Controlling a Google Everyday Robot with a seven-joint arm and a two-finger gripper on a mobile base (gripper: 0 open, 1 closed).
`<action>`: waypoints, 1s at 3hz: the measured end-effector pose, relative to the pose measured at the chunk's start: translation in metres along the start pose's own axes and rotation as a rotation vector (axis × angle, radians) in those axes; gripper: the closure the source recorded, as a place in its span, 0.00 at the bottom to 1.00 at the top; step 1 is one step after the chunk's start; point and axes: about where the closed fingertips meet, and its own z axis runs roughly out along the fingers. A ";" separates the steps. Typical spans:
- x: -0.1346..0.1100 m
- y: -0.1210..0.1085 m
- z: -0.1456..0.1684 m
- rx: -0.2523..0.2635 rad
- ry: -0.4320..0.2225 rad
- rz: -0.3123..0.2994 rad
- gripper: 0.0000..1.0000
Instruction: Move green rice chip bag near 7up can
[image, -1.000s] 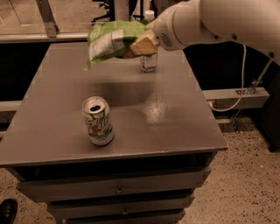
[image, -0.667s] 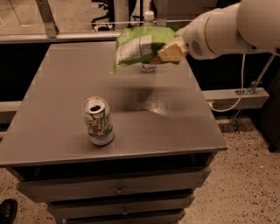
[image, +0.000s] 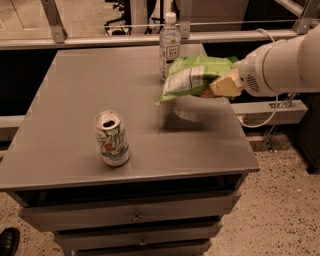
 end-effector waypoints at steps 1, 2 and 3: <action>0.039 0.004 -0.004 -0.018 0.040 0.023 1.00; 0.050 0.025 -0.002 -0.098 0.029 -0.014 1.00; 0.042 0.052 0.005 -0.196 -0.008 -0.067 1.00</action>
Offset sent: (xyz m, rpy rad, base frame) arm -0.0431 -0.0087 -0.0584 0.0094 0.0904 0.1149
